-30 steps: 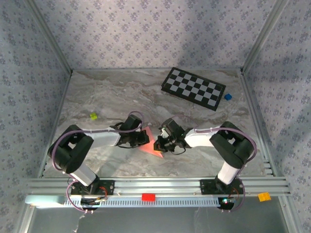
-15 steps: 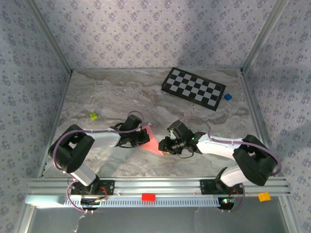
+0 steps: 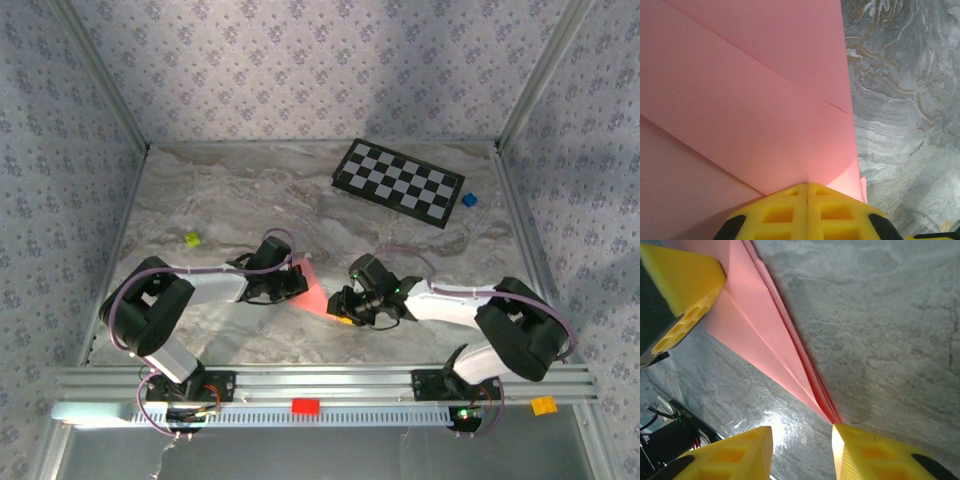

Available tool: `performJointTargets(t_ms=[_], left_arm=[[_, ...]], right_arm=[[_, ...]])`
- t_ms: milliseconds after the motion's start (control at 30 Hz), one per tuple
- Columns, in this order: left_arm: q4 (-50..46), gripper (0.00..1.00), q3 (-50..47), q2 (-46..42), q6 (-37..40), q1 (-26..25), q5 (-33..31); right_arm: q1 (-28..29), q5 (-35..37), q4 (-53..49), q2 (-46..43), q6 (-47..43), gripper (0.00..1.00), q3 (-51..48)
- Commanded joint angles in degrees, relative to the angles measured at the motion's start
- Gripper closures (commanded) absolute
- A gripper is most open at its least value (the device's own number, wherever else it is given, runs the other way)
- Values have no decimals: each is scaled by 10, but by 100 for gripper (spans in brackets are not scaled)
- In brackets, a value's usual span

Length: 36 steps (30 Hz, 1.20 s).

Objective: Fold a paper plane with a square sheet of paper (pick it up from the middle)
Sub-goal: Turn over the paper at the center of the table.

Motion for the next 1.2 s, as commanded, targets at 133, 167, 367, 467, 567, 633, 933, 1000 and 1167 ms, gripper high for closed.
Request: performJointTargets(t_ms=[133,167,367,467,567,633,933,1000,1167], left_arm=[[-22,96,-8,12,-5,2,-6],[-22,96,-8,12,-5,2,-5],[-25,96,-5,10,-4,3,-3],[-27,96,-5,8,-4,4,-4],[-28,96,-5,8,-5,4,-4],[-29,96,-4,8,-5,4,-4],[-34,96,-4,3,-4,7,-5],[-35,96,-4,2,-3,8,-4],[-35,96,-2,2,-2,8,-4]], right_arm=[[7,2,-10,20,15,64,-11],[7,4,-15,20,14,64,-11],[8,1,9,25,15,65,-15],[11,-10,47,26,17,66,-14],[11,-7,59,26,15,66,-10],[10,-6,73,25,16,67,-12],[3,3,103,18,21,67,-24],[1,-2,118,18,22,67,-31],[-3,-3,140,18,18,66,-36]])
